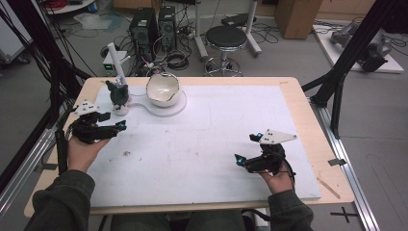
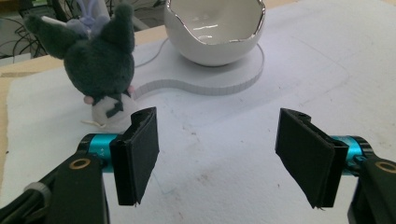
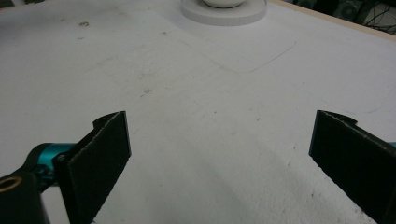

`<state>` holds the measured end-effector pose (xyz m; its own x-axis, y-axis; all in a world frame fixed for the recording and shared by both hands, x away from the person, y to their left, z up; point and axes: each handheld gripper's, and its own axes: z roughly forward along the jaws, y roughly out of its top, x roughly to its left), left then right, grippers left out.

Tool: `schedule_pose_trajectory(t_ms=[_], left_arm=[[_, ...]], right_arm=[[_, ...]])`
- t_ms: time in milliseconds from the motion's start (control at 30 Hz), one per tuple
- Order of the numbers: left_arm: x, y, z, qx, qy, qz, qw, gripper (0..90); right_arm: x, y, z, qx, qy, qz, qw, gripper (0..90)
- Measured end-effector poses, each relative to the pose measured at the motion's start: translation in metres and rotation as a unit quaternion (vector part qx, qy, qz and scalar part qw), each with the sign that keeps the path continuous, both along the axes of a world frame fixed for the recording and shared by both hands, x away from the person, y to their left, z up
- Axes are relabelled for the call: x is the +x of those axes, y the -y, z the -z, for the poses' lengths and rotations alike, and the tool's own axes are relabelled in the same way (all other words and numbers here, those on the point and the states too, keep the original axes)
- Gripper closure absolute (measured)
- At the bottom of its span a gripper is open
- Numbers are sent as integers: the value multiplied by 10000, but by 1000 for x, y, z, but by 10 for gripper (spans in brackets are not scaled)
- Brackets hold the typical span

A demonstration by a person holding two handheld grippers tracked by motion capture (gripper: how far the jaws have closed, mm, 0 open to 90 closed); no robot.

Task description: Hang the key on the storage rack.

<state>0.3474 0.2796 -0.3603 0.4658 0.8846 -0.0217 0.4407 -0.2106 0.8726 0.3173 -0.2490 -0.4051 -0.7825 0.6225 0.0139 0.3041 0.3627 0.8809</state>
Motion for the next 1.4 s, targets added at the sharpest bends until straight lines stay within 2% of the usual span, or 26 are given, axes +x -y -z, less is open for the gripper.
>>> schedule_pose_trajectory(t_ms=[500, 667, 967, 1400], left_arm=[[-12, 4, 0, 4, 78, 129, 9999, 300], [-16, 6, -1, 75, 106, 198, 9997, 298], [-24, 8, 9, 6, 56, 219, 9997, 297], [-36, 11, 14, 20, 89, 313, 9995, 296]], right_arm=[[0, 0, 0, -1, 25, 15, 10000, 46], [0, 0, 0, 1, 20, 27, 10000, 46], [0, 0, 0, -6, 19, 30, 10000, 46], [0, -1, 0, -29, -5, 44, 10000, 46]])
